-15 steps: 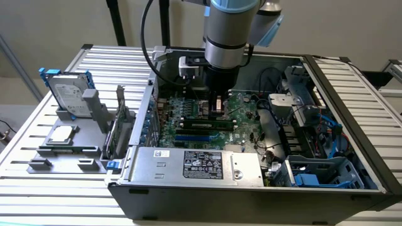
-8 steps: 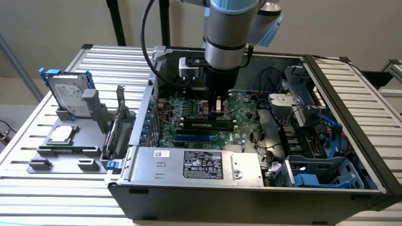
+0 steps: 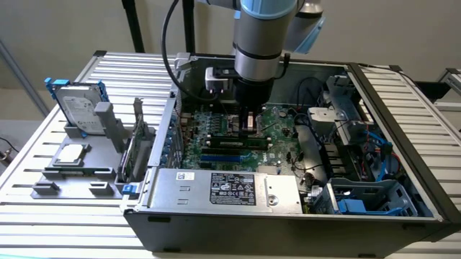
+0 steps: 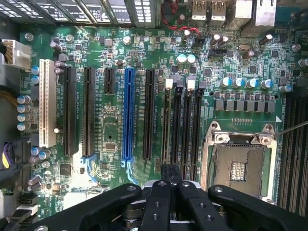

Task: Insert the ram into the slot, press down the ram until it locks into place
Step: 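Press down the ram until it locks into place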

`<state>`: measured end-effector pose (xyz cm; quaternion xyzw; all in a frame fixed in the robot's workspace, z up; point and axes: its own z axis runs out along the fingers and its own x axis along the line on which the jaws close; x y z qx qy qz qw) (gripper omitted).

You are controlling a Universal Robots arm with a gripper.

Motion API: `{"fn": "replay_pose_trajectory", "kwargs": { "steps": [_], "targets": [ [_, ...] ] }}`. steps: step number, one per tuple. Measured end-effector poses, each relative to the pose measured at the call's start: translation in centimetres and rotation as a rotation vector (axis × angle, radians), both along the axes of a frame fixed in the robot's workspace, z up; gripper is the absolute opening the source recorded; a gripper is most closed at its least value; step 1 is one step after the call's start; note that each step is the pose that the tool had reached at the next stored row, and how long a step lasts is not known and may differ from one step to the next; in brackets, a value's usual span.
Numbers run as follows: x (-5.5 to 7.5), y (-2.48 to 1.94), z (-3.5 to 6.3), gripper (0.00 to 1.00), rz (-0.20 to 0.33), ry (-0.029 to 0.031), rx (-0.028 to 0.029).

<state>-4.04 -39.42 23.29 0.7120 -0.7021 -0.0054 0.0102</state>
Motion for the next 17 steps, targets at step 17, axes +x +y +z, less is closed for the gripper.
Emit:
{"fn": "replay_pose_trajectory", "kwargs": {
  "steps": [17],
  "targets": [
    [0.1, -0.01, 1.52, 0.10, 0.000, 0.0130, 0.0001]
  ]
}}
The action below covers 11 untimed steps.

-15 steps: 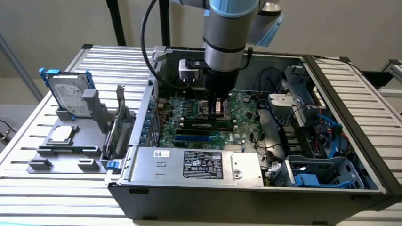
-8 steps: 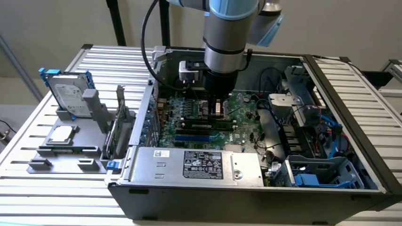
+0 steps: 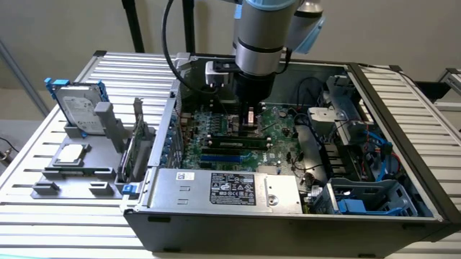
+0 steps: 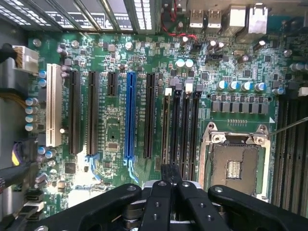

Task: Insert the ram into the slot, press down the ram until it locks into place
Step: 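Press down the ram until it locks into place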

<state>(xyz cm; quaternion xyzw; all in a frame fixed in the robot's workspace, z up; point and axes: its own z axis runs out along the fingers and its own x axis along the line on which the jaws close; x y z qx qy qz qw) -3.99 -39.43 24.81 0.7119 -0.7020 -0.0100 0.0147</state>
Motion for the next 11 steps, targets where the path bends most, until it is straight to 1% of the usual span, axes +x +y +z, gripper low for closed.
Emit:
{"fn": "replay_pose_trajectory", "kwargs": {
  "steps": [2, 11],
  "targets": [
    [0.00, -0.01, 0.25, 0.10, 0.000, 0.0021, -0.0001],
    [0.01, -0.01, 0.25, 0.10, 0.000, 0.0022, 0.0000]
  ]
}}
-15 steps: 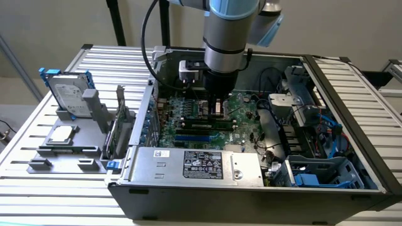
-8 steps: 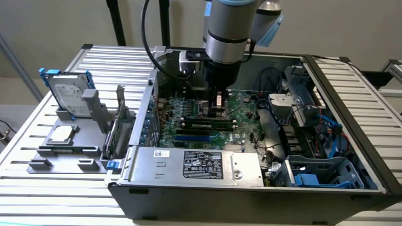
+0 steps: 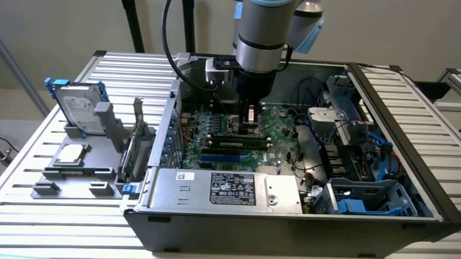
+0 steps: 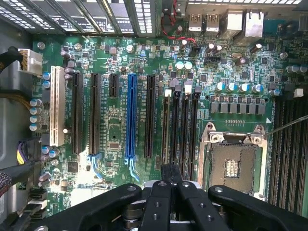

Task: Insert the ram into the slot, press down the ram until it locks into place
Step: 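Press down the ram until it locks into place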

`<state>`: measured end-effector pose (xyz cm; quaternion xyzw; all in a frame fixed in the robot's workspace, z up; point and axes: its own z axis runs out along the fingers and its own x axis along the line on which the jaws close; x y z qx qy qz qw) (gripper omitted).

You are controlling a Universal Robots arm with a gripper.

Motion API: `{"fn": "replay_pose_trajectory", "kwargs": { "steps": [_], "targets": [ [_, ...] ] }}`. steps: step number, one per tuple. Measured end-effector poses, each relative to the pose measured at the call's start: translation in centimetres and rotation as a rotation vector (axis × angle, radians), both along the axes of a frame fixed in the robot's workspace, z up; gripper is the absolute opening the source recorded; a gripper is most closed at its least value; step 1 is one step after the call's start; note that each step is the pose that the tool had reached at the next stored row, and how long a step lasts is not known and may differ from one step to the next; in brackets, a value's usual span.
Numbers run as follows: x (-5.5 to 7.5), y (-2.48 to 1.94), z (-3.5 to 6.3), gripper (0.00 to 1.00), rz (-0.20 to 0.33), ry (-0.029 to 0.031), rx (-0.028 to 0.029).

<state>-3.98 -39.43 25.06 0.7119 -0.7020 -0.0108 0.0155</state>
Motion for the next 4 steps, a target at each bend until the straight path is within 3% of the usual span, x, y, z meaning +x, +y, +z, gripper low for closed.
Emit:
{"fn": "replay_pose_trajectory", "kwargs": {
  "steps": [4],
  "targets": [
    [0.00, 0.00, 0.00, 0.10, 0.000, 0.0000, 0.0001]
  ]
}}
